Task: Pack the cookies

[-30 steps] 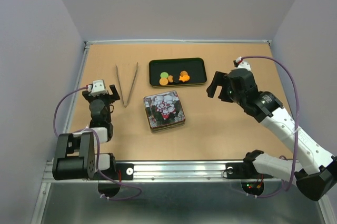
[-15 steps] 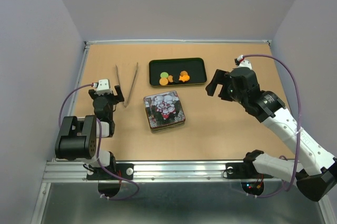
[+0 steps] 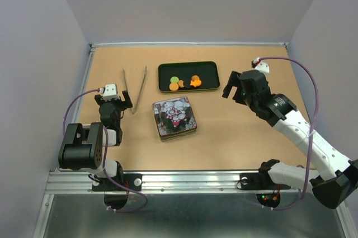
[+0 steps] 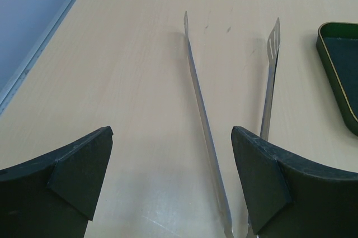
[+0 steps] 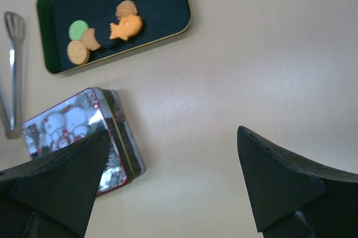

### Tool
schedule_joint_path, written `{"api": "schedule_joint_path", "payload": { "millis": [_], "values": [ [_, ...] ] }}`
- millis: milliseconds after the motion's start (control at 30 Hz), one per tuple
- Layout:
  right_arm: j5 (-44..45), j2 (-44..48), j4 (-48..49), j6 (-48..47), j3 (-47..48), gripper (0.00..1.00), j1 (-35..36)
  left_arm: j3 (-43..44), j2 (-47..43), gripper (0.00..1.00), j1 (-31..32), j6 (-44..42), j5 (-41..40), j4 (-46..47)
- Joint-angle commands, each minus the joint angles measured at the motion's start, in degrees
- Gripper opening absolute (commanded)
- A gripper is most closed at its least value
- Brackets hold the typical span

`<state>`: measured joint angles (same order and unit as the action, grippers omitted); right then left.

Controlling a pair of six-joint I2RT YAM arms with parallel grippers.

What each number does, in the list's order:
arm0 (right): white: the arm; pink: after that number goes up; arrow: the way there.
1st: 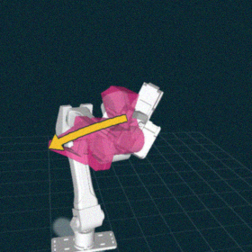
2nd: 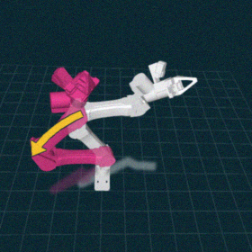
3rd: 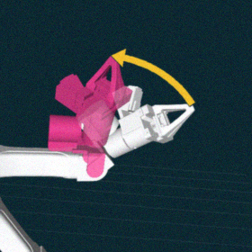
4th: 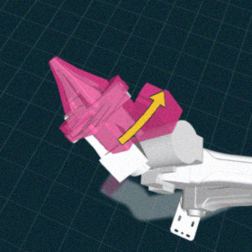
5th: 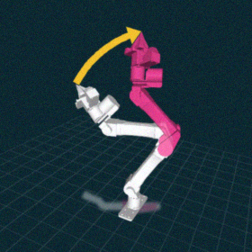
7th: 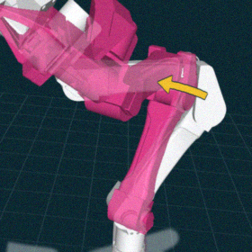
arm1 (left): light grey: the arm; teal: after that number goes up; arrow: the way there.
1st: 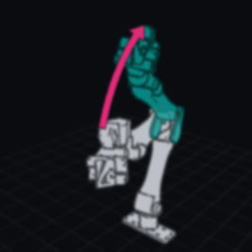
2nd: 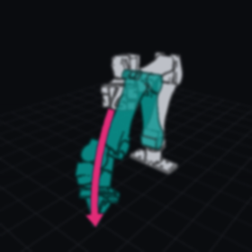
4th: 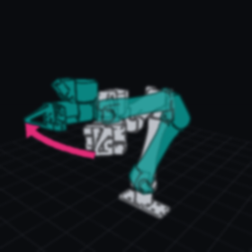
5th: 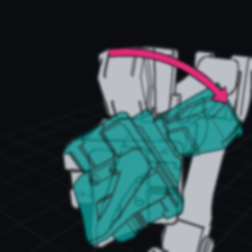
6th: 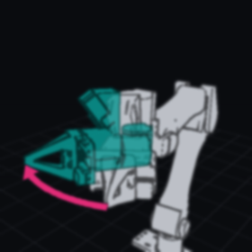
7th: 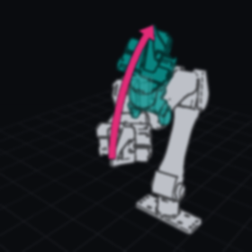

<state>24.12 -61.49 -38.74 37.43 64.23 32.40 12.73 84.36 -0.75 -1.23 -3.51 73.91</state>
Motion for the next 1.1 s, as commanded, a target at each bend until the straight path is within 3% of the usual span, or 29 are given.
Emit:
{"api": "schedule_joint_path", "payload": {
  "millis": [0, 100, 167, 333, 433, 533, 567, 667, 867, 1067],
  "values": [
    [10.8, -1.3, 3.6, -3.3, -1.1, 1.00, -0.1, 0.3, -1.1, 0.99, 0.2, -0.5, -0.7, 15.8],
    [9.7, 0.0, 16.1, -14.4, -7.6, 1.00, -0.1, 0.3, -1.2, 0.99, 0.1, -0.5, -0.7, 15.8],
    [13.8, -0.2, 23.4, -16.6, -10.2, 1.00, -2.1, 0.3, -1.1, 0.99, 0.2, -0.5, -0.7, 15.8],
    [6.2, 0.3, 33.3, -11.9, -20.3, 1.00, -21.8, 0.4, -1.2, 0.99, 0.2, -0.5, -0.6, 15.8],
    [9.6, 1.4, 40.0, -15.3, -28.1, 1.00, -23.3, 0.5, -1.2, 0.99, 0.2, -0.7, -0.4, 15.7],
    [10.3, 3.3, 53.5, -21.0, -39.3, 1.00, -23.4, 0.5, -1.2, 0.99, 0.2, -0.6, -0.4, 15.6],
    [11.9, 3.5, 62.5, -21.5, -42.1, 1.00, -23.4, 0.5, -1.2, 0.99, 0.2, -0.7, -0.4, 15.7],
    [12.1, -1.3, 74.5, -22.5, -47.4, 1.00, -24.3, 0.5, -1.1, 0.99, 0.3, -0.7, -0.4, 15.6],
    [8.1, -17.9, 96.6, -26.1, -49.5, 1.00, -24.7, 0.5, -1.2, 0.99, 0.3, -0.8, -0.4, 15.6],
    [2.2, -26.3, 110.3, -30.3, -50.9, 1.00, -26.1, 0.5, -1.2, 0.99, 0.3, -0.8, -0.4, 15.6]
  ]
}}
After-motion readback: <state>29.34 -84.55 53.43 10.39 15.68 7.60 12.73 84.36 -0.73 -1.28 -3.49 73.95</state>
